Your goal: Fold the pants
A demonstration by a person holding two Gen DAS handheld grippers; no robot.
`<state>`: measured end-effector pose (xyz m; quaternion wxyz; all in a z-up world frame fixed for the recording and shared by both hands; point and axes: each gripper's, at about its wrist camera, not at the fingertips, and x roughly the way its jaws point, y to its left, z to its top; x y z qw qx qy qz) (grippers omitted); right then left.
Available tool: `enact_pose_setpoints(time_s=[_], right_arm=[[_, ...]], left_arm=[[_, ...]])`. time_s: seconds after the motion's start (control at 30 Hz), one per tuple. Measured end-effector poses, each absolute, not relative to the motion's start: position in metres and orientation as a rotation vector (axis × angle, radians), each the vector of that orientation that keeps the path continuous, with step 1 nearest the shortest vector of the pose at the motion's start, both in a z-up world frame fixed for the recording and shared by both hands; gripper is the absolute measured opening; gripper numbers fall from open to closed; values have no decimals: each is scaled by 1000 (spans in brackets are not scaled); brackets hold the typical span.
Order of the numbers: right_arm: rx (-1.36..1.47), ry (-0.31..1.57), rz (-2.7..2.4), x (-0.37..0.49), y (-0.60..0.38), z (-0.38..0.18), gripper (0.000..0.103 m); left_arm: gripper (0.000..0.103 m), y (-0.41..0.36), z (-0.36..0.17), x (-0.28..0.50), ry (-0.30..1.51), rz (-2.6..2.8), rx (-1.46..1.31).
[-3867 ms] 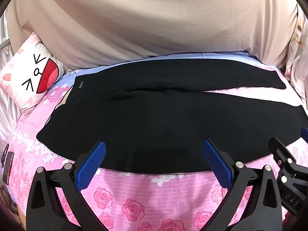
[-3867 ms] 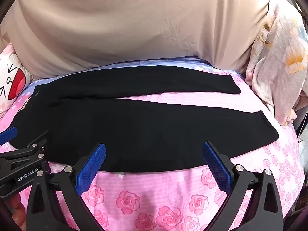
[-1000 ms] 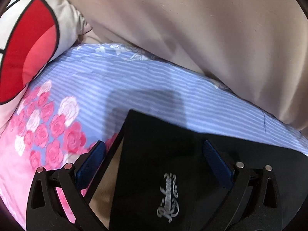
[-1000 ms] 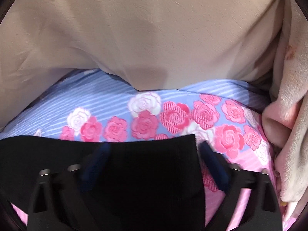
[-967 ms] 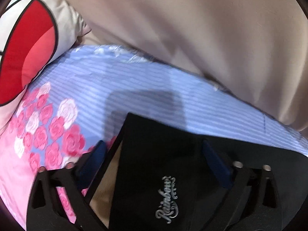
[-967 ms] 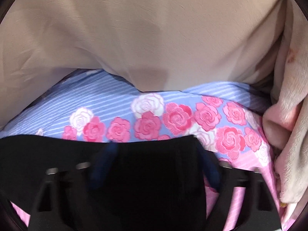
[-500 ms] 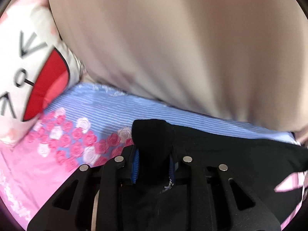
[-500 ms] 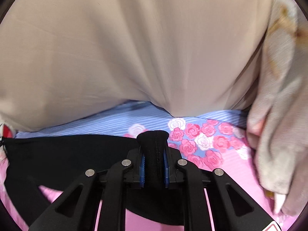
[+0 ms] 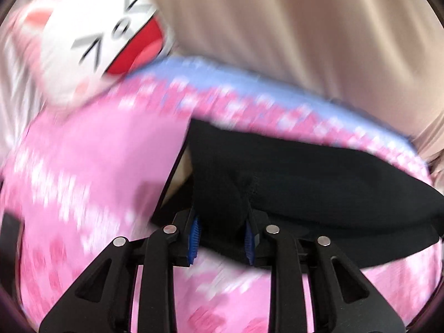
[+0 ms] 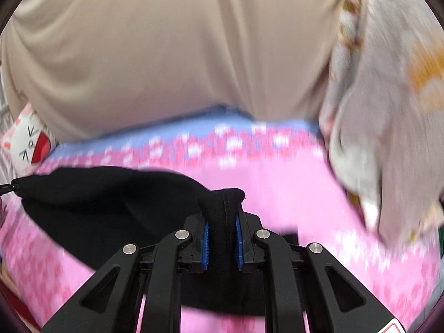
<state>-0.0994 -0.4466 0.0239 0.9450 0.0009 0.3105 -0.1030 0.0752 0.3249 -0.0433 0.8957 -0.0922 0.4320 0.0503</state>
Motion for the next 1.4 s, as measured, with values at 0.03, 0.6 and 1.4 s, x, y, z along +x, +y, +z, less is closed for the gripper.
enact_pose_setpoints(time_s=[0.03, 0.6, 1.4], right_arm=[[16, 660, -219, -106, -449, 12, 14], [197, 520, -234, -160, -432, 16, 51], [240, 545, -188, -109, -391, 6, 53]], left_arm=[[29, 327, -54, 72, 916, 116, -195], [96, 355, -63, 67, 944, 12, -794], [90, 373, -67, 49, 833, 8, -716]])
